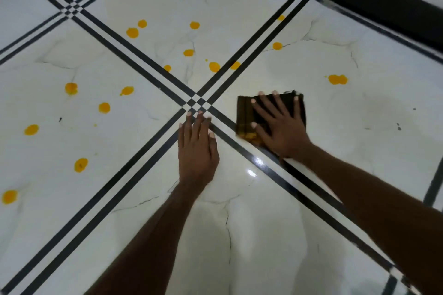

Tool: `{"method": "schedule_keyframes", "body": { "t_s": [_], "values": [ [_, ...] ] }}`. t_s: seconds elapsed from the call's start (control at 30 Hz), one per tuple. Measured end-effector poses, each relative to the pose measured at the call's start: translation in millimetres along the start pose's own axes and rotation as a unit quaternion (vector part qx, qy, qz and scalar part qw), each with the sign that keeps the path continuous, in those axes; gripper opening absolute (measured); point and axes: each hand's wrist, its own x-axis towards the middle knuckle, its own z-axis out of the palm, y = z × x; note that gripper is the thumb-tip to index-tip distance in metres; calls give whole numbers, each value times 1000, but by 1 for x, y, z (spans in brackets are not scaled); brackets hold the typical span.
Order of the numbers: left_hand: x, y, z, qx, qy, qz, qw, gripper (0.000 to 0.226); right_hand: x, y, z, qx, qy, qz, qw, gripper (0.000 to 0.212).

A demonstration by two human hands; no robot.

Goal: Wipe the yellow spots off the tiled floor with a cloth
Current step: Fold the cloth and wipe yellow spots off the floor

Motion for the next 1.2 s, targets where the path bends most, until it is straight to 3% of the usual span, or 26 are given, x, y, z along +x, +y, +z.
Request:
{"method": "schedule_keyframes", "body": {
  "t_s": [0.07,0.17,0.23,0.3,0.4,0.47,0.53,0.63,0.7,0.8,0.87,1.0,1.1,1.2],
  "values": [
    [25,-8,4,40,-45,59,996,53,25,32,-6,8,1,93,996,69],
    [41,-18,19,87,-55,68,992,56,69,16,1,28,25,190,981,71],
    [39,-22,27,111,-48,68,990,56,64,-10,8,14,34,136,990,69],
    [39,-23,24,105,-53,72,990,56,22,-23,6,0,17,11,1000,66],
    [39,-16,19,110,-47,71,990,56,-45,14,-7,-11,9,-69,997,67],
    [38,-14,18,102,-50,65,991,56,-55,61,-11,-11,16,-8,1000,66],
    [37,-13,18,97,-55,59,992,57,-34,96,-16,-3,30,136,990,68],
    [38,-14,19,99,-56,56,992,58,19,91,-12,19,39,266,963,77],
    [39,-15,20,100,-54,60,992,58,29,60,-9,8,45,218,975,78],
    [37,-14,18,93,-64,61,992,59,-16,24,-3,-5,34,46,998,74],
    [39,-10,12,90,-67,55,992,59,-57,26,-4,-10,33,9,999,74],
    [63,24,14,80,-71,144,984,56,-102,84,-15,13,60,86,994,66],
    [94,56,43,49,-133,228,963,57,-111,122,-19,29,42,125,991,61],
    [101,67,71,72,-152,235,957,58,-91,160,-25,-12,55,148,987,62]
  ]
}}
